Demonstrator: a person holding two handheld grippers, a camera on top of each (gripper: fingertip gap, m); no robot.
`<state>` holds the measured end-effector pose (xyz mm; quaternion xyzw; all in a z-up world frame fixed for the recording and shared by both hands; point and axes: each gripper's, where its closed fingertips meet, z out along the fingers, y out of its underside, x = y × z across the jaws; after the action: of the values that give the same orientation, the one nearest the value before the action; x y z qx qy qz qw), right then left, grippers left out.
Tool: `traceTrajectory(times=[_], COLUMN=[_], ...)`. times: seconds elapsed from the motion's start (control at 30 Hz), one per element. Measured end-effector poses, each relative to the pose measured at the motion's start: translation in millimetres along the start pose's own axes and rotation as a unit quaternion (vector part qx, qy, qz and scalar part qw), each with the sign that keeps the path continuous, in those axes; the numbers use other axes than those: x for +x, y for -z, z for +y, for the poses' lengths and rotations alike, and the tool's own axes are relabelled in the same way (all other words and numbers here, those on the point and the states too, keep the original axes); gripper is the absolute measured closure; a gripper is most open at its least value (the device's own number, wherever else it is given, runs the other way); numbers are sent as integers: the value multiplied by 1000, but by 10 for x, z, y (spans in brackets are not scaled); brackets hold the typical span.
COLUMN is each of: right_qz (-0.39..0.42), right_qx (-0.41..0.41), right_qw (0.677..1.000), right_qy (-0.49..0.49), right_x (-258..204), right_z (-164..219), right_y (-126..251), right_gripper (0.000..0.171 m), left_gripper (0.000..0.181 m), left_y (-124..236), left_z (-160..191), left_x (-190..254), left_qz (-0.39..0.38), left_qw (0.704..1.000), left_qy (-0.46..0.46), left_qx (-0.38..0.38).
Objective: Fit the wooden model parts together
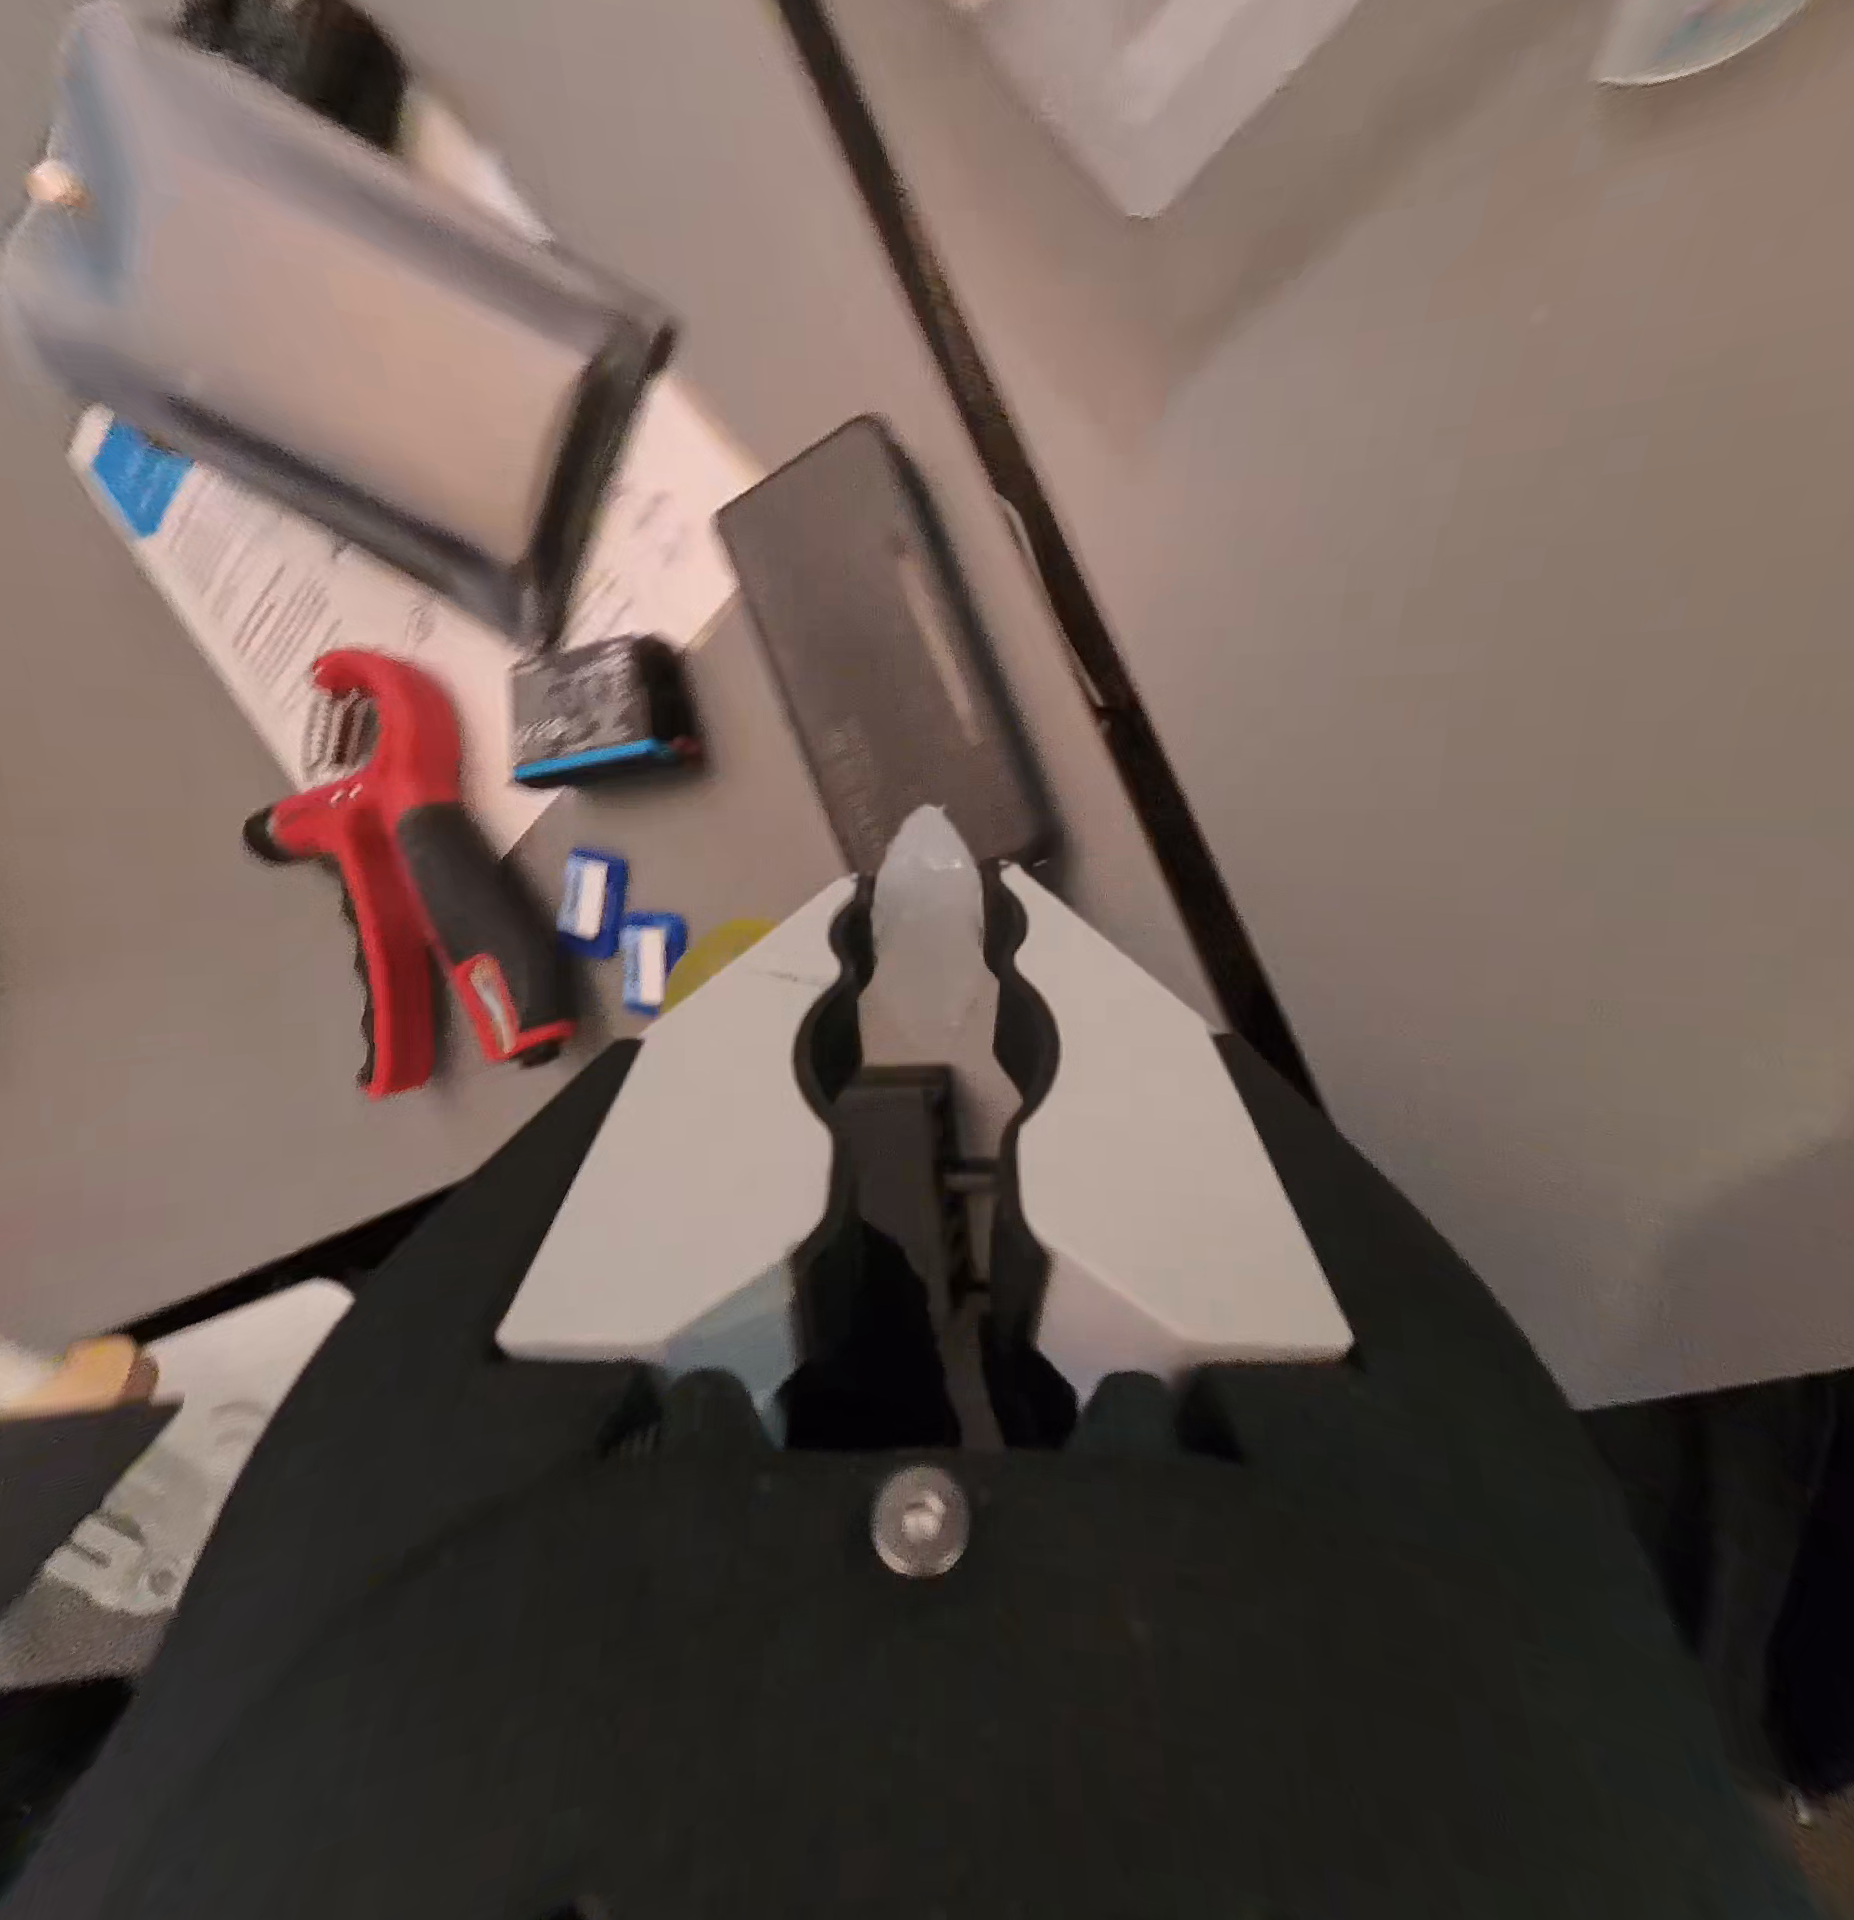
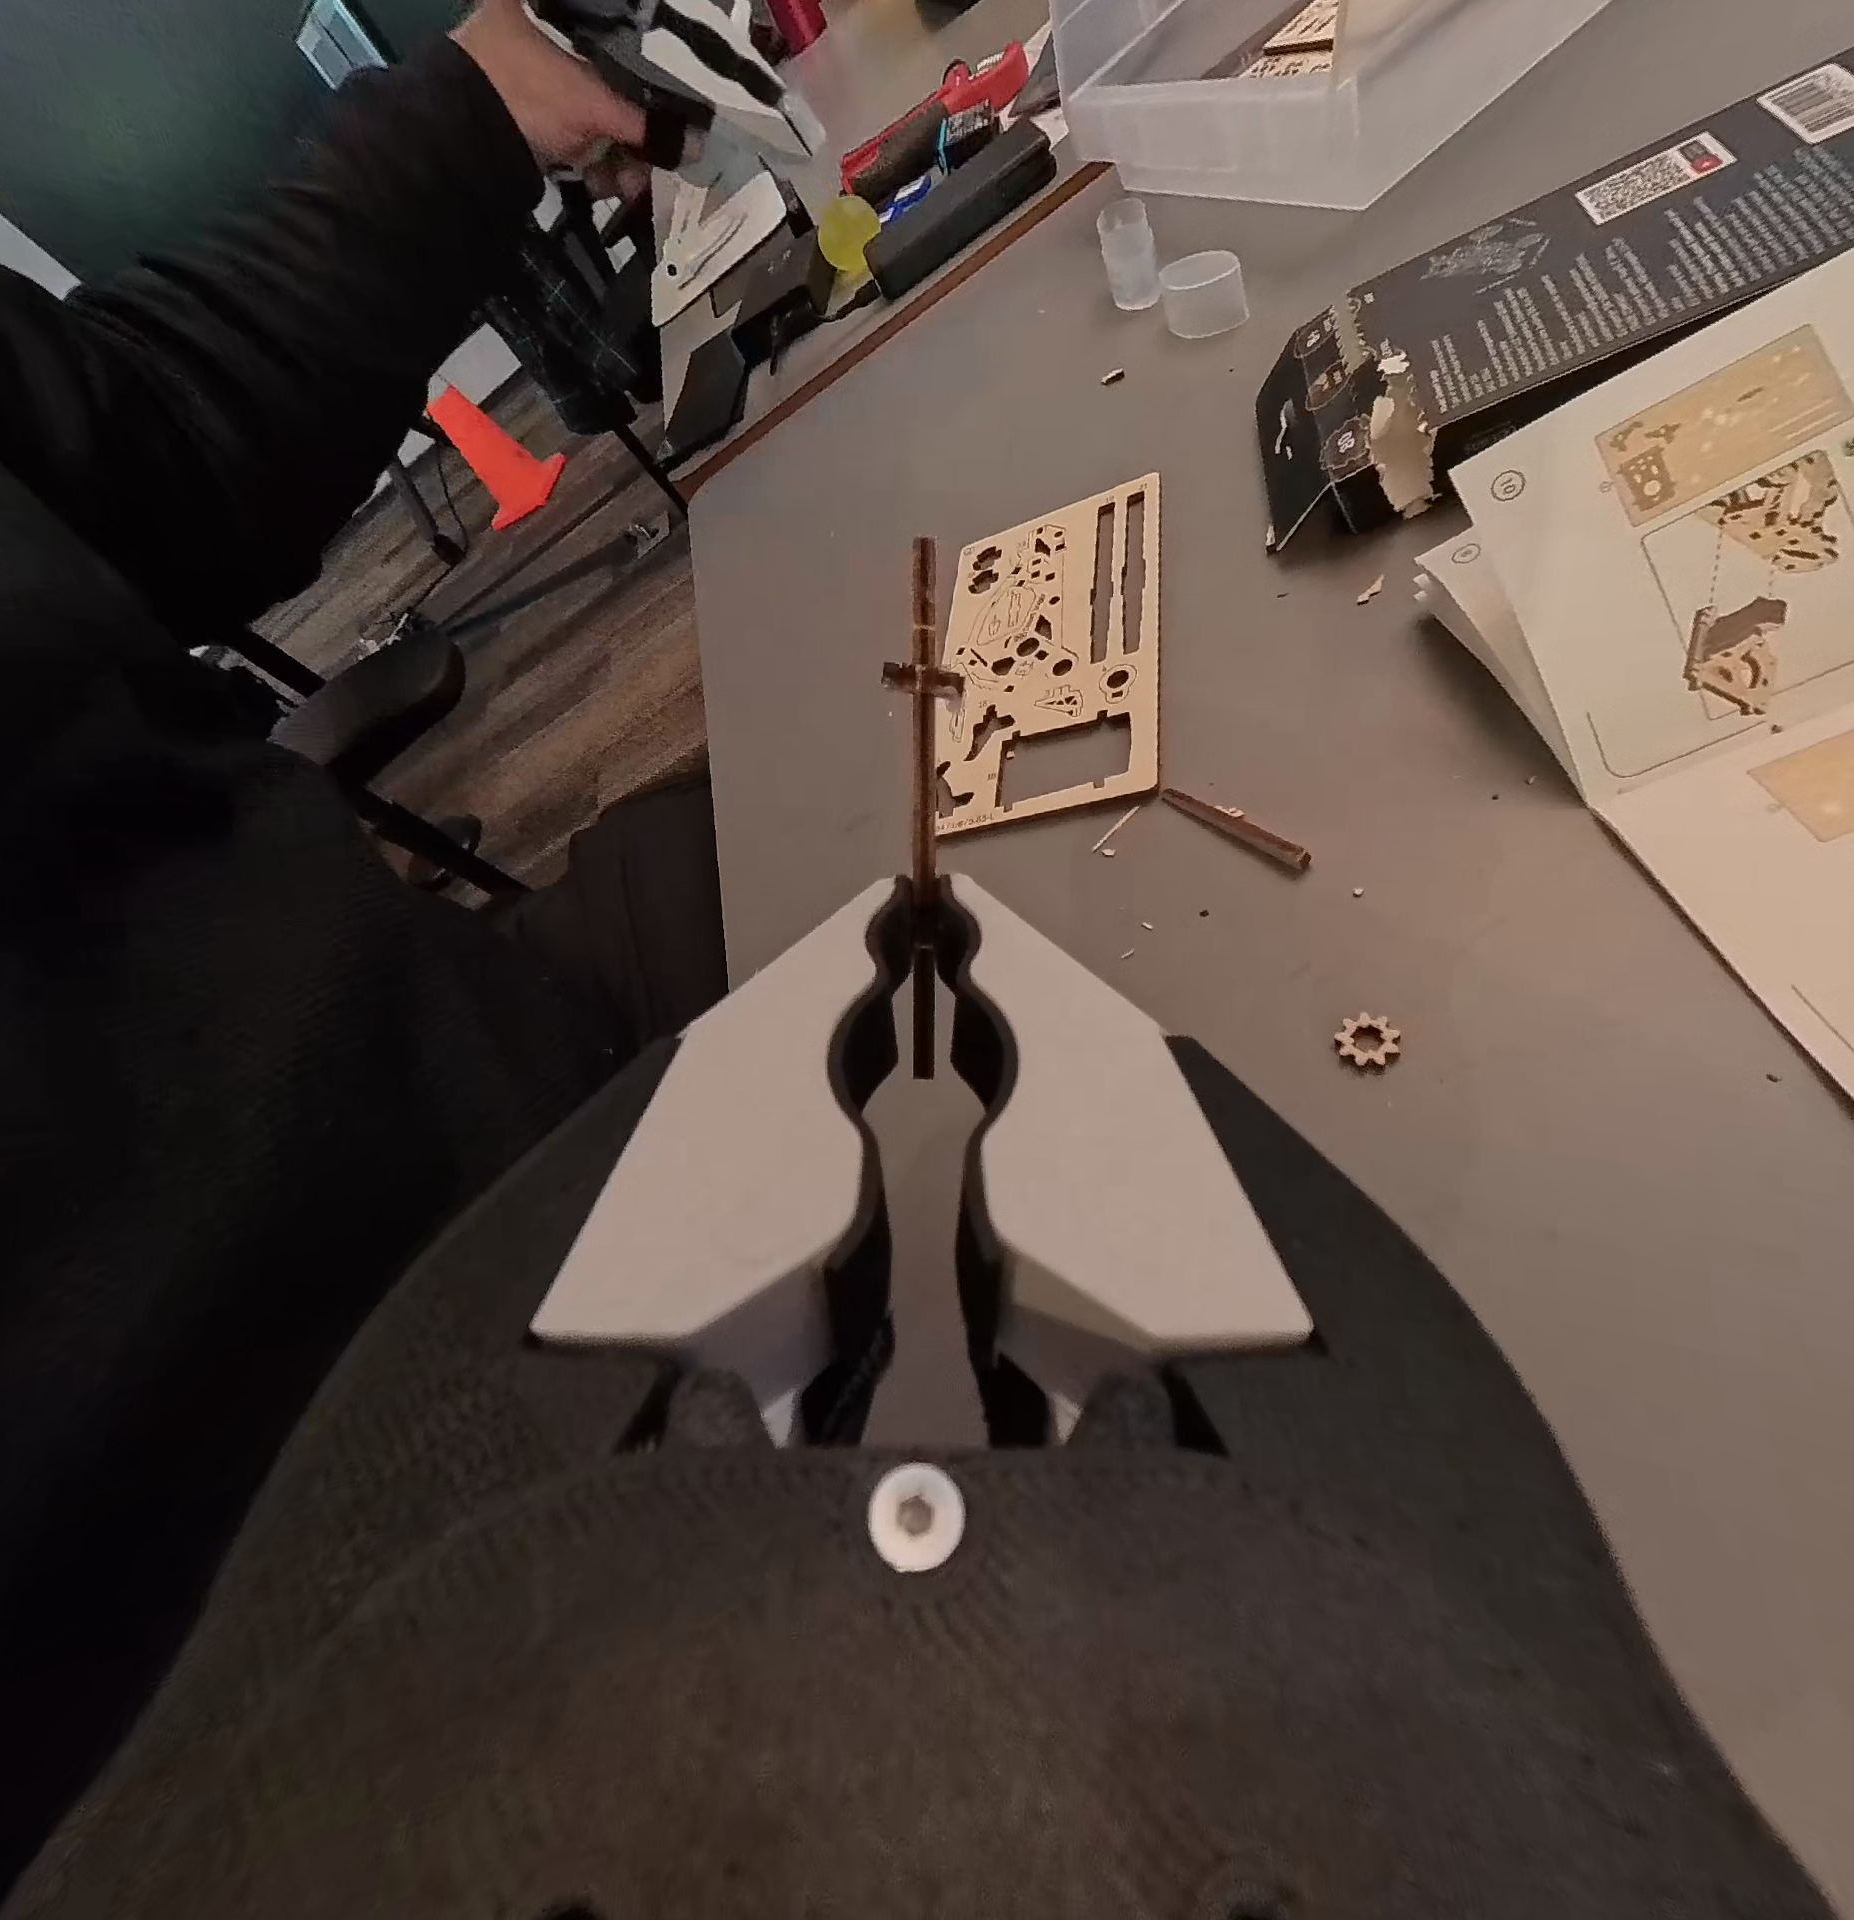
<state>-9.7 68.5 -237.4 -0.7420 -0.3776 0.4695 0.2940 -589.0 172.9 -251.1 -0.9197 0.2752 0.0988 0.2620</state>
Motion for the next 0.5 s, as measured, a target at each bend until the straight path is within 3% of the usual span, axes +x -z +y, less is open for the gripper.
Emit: traceTrajectory(times=[0.13,0.23,0.33,0.5], right_qz=[-1,2,3,-5], right_qx=[-3,-4,-4,6], right_qw=[1000,1000,1000,1000], right_qy=[-3,-4,-4,-2], right_x=[11,26,26,-16], right_z=[12,-1,-7,-58], right_y=[-27,-43,-61,-59], right_gripper=[170,170,170,170], left_gripper=[162,162,162,162], left_y=[-30,-53,131,668], left_z=[172,87,-82,-194], left_x=[-231,-148,158,1025], left_qz=[-2,14,23,39], left_qw=[999,999,998,996], left_qy=[45,48,38,6], left_qx=[-11,4,35,75])
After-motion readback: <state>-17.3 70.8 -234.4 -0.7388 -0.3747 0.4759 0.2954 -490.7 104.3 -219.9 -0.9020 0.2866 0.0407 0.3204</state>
